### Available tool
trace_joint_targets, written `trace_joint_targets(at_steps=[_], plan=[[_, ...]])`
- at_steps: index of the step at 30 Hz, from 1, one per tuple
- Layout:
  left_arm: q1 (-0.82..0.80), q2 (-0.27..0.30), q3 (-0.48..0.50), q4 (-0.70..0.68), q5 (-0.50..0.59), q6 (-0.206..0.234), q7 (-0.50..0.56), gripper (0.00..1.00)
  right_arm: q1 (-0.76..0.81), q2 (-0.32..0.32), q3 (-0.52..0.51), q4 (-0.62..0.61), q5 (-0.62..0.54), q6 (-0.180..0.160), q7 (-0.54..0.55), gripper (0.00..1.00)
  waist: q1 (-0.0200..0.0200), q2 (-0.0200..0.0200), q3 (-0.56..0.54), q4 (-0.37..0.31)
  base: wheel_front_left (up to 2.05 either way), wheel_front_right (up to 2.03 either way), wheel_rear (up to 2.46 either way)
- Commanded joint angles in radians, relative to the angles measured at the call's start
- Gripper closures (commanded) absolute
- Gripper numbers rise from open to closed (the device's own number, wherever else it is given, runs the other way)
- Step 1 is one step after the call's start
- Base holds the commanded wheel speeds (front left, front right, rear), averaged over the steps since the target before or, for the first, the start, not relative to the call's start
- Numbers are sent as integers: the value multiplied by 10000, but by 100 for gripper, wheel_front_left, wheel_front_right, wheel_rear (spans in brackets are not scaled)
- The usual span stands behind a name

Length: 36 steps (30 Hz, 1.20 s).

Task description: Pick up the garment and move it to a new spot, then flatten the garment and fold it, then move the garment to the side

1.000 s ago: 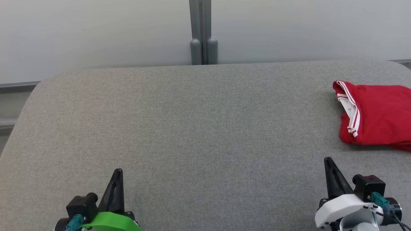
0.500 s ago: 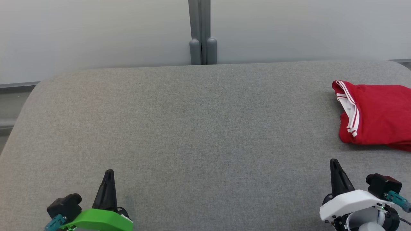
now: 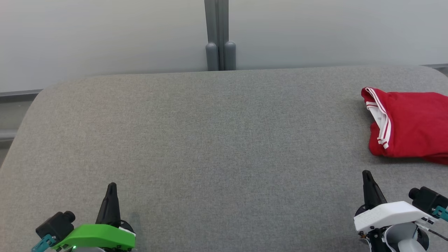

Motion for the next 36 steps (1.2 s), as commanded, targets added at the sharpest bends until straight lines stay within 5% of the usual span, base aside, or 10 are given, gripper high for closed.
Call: trace_joint_targets(at_steps=[1,36], plan=[[-308,75,71,-179,-336,-9,73,100,-242,-31,-51,-182,382,-5,81,100,0,0,0,-2,0,0,0],[-567,101,591,-459,-4266,-18,1181,100,-475,12,-297,-425,4697,-9,1176,100,0,0,-2,-67,0,0,0]])
